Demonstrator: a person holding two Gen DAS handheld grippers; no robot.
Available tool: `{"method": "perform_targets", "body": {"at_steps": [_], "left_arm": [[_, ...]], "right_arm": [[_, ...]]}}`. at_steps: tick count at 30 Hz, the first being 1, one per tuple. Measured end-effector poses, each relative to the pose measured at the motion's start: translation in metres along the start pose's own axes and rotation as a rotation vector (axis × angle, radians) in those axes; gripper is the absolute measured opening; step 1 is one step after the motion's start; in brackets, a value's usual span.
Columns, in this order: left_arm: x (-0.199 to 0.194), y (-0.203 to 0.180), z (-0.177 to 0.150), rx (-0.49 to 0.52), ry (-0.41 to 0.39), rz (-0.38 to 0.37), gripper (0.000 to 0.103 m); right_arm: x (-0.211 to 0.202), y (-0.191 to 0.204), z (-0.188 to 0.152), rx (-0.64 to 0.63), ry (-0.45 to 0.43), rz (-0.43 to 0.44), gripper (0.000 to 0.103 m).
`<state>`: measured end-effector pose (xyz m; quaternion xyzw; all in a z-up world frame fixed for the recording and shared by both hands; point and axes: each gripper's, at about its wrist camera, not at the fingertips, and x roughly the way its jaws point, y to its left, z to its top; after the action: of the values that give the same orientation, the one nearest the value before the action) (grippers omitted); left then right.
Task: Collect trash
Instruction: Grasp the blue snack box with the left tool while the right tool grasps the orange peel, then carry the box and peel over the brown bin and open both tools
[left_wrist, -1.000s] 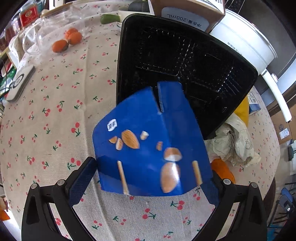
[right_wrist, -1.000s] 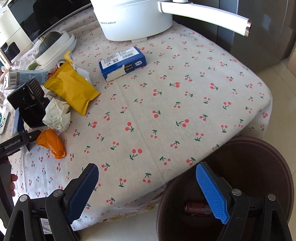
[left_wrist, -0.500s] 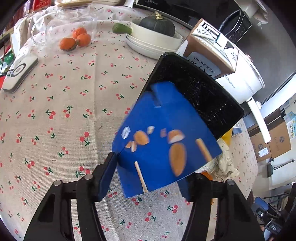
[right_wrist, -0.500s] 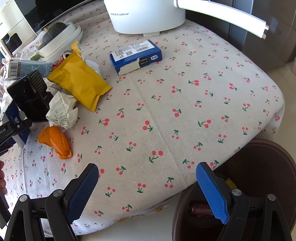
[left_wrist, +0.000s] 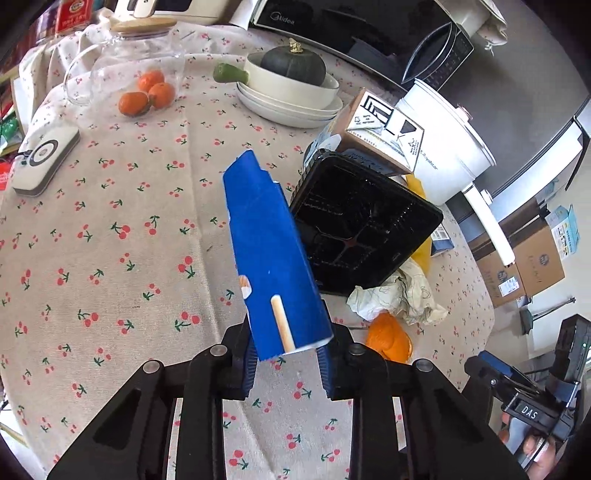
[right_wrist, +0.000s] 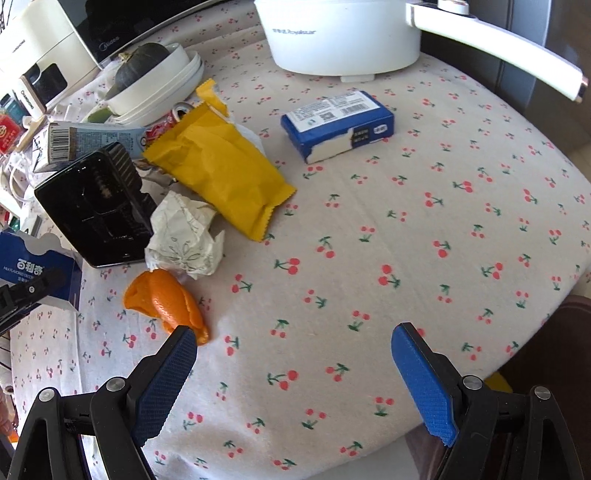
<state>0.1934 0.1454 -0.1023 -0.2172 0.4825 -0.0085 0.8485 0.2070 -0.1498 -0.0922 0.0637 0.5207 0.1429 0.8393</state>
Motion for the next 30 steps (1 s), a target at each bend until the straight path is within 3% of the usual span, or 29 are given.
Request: {"method": "perform_targets", "body": {"at_steps": [9, 14, 16, 18, 22, 24, 30], "left_arm": [[-0.029, 0.023, -0.014, 0.039, 0.004, 0.012, 0.027], [-0.04, 0.034, -0.016, 0.043, -0.005, 0.008, 0.027], [-0.042, 0.035, -0.017, 0.048, -0.005, 0.006, 0.026], [-0.043, 0.035, -0.018, 0.054, -0.004, 0.004, 0.026], [-0.04, 0.035, -0.018, 0.067, -0.003, -0.004, 0.025], [-0.037, 0.035, -0.017, 0.071, -0.009, -0.001, 0.026], [-0.021, 0.036, -0.013, 0.053, -0.021, 0.003, 0.026]], "right_arm": [[0.042, 0.066, 0.001, -0.121, 0.005, 0.052, 0.089], [0.063, 0.09, -0.004, -0.193, -0.007, -0.01, 0.083], [0.065, 0.099, -0.005, -0.233, -0.023, -0.041, 0.077], [0.068, 0.105, -0.005, -0.258, -0.027, -0.053, 0.058], [0.072, 0.111, -0.007, -0.272, -0.007, -0.048, 0.04], [0.071, 0.112, -0.009, -0.281, 0.004, -0.033, 0.026], [0.052, 0.109, -0.014, -0.294, 0.004, 0.018, 0.02]]}}
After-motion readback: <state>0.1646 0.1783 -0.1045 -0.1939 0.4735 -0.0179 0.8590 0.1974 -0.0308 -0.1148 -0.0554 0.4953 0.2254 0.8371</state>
